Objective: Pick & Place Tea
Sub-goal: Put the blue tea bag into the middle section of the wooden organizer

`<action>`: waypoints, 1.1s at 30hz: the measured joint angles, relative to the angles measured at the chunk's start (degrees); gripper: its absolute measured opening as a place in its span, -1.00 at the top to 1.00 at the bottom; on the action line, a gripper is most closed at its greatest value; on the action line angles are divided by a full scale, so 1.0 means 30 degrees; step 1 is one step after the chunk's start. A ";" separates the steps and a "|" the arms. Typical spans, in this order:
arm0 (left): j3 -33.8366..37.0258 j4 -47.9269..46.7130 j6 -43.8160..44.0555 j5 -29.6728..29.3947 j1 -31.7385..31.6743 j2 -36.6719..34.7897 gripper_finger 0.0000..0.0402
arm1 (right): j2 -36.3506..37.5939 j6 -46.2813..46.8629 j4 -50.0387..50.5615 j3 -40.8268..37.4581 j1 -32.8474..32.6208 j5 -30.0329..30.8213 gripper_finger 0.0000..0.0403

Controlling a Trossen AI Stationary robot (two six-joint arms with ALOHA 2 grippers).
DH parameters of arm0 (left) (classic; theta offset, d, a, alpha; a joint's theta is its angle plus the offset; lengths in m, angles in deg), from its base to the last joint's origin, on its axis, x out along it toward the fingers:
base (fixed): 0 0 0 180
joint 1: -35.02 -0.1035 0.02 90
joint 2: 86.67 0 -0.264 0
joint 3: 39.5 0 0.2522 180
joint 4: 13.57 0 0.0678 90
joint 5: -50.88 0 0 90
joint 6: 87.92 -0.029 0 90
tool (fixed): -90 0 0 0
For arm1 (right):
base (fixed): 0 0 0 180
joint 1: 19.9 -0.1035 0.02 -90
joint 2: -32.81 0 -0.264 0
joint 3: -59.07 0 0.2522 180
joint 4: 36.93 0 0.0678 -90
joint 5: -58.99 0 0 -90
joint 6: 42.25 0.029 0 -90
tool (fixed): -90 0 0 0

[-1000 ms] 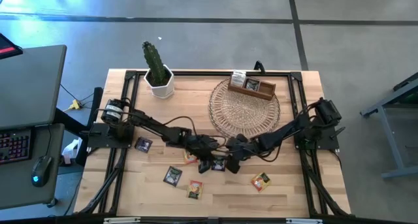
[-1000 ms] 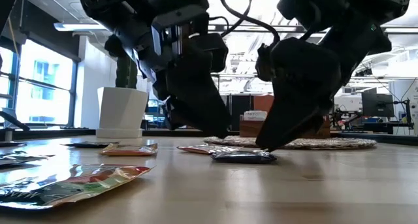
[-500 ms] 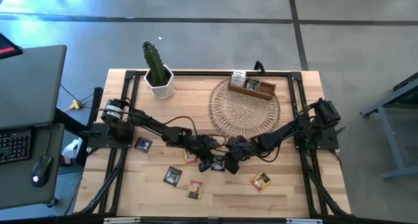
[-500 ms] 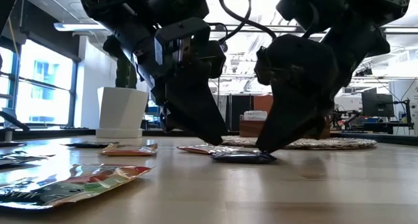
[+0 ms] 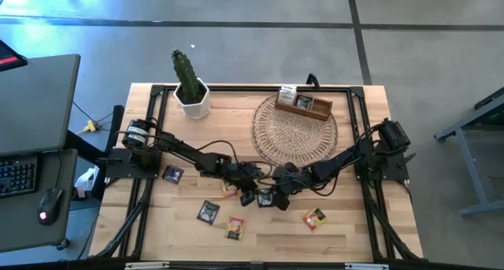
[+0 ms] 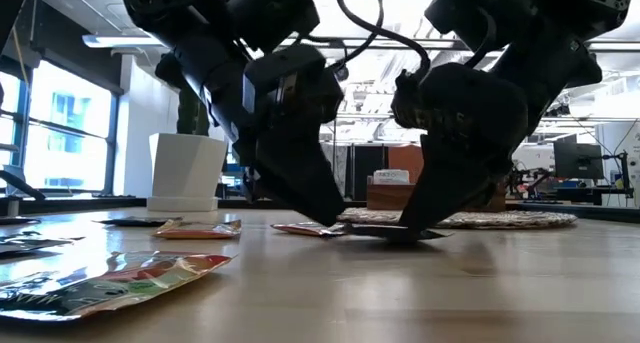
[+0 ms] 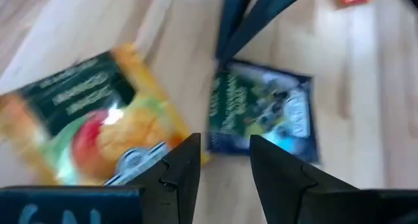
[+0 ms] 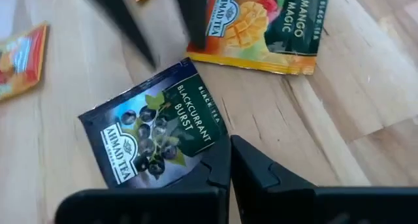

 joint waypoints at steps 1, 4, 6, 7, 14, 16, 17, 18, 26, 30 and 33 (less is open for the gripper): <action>0.0017 -0.0613 0.0012 -0.0105 -0.0108 -0.0176 0.35 | 0.0231 -0.0464 0.0250 0.0000 0.0092 -0.0104 0.98; 0.0019 -0.1957 0.0153 -0.0423 -0.0598 -0.0950 0.35 | 0.1734 -0.1297 0.1893 -0.0036 0.0596 -0.0048 0.98; 0.0022 -0.2891 0.0160 -0.0826 -0.0910 -0.1501 0.35 | 0.3374 -0.2320 0.3438 0.0001 0.1103 0.0896 0.99; 0.0015 -0.2877 0.0160 -0.0978 -0.1069 -0.1625 0.35 | 0.4262 -0.2932 0.4511 0.0007 0.1374 0.1761 0.99; 0.0002 -0.2441 -0.0532 -0.1067 -0.2220 -0.2171 0.35 | 0.9918 -0.5994 1.1901 0.0007 0.4512 1.0915 0.99; 0.0021 -0.2431 -0.0741 -0.0989 -0.2461 -0.2151 0.35 | 1.0619 -0.6935 1.2993 0.0000 0.5773 1.3418 1.00; 0.0015 -0.2371 -0.0842 -0.0990 -0.2563 -0.2151 0.35 | 1.0842 -0.7466 1.3104 0.0000 0.6461 1.4166 1.00; 0.0015 -0.2337 -0.0882 -0.0996 -0.2678 -0.2151 0.35 | 1.0989 -0.8149 1.2997 0.0000 0.7190 1.4493 1.00; 0.0015 -0.2268 -0.1042 -0.1041 -0.2872 -0.2151 0.35 | 1.0073 -1.2578 1.0124 0.0000 1.2863 1.1165 1.00; 0.0015 -0.2304 -0.1042 -0.1040 -0.2857 -0.2151 0.35 | 0.8989 -1.4034 0.8178 0.0000 1.4471 0.9011 1.00; 0.0015 -0.2314 -0.1042 -0.1040 -0.2857 -0.2151 0.35 | 0.8247 -1.4470 0.7420 0.0007 1.5641 0.8101 1.00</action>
